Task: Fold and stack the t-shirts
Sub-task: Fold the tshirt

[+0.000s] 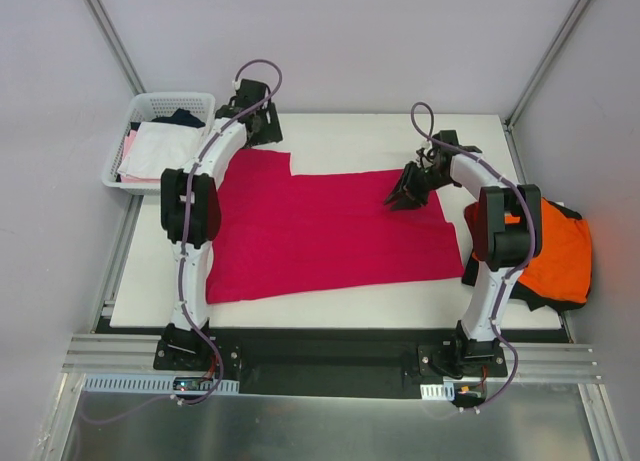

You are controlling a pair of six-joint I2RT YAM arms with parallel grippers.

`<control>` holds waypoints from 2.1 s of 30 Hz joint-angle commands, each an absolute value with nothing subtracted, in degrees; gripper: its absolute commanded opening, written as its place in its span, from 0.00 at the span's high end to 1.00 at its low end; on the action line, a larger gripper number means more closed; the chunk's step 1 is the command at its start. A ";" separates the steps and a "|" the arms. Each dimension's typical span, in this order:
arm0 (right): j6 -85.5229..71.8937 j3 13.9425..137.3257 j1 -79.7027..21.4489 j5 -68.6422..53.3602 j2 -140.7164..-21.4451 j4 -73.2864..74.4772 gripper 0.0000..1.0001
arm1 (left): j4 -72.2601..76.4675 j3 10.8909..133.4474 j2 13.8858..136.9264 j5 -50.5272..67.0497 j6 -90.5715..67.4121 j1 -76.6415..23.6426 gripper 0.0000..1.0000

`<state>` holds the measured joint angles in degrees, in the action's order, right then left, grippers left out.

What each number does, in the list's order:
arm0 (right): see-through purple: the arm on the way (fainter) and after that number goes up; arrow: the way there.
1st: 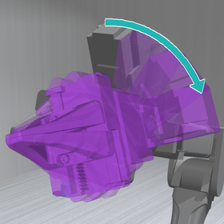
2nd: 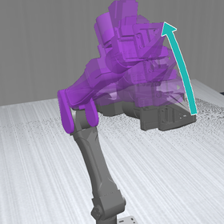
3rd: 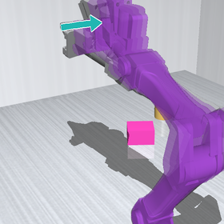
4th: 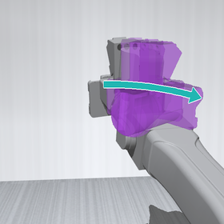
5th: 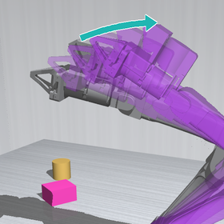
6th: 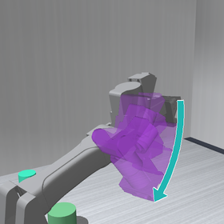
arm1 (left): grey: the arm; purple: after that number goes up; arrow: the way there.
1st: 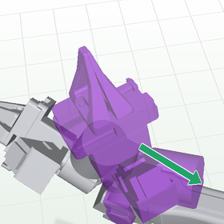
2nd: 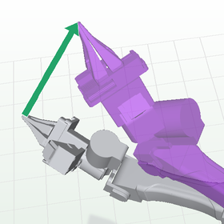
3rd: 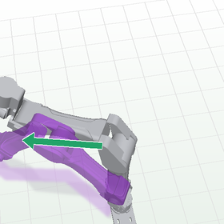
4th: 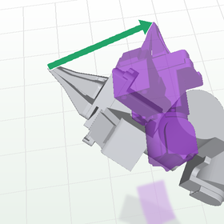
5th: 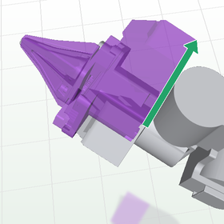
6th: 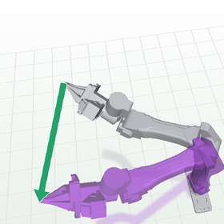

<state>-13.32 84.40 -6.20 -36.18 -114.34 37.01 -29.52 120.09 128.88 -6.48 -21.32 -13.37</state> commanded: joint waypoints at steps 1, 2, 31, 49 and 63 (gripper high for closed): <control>-13.71 86.04 -6.77 -36.12 -112.32 37.35 0.67 | -33.49 116.02 127.97 -12.13 -19.07 -11.69 0.25; -13.54 86.39 -6.94 -36.12 -112.59 38.05 0.67 | -33.49 116.19 128.23 -12.22 -18.99 -11.34 0.25; -12.92 92.37 -9.49 -36.12 -116.19 42.19 0.67 | -39.01 129.10 139.83 -5.20 -26.80 -0.71 0.22; -11.51 90.97 -10.63 -34.63 -114.26 43.59 0.67 | -41.48 128.58 141.77 2.29 -29.27 -0.35 0.37; -15.11 93.16 -12.74 -36.30 -119.35 40.52 0.67 | -18.05 131.04 143.70 31.96 -42.44 -2.19 0.32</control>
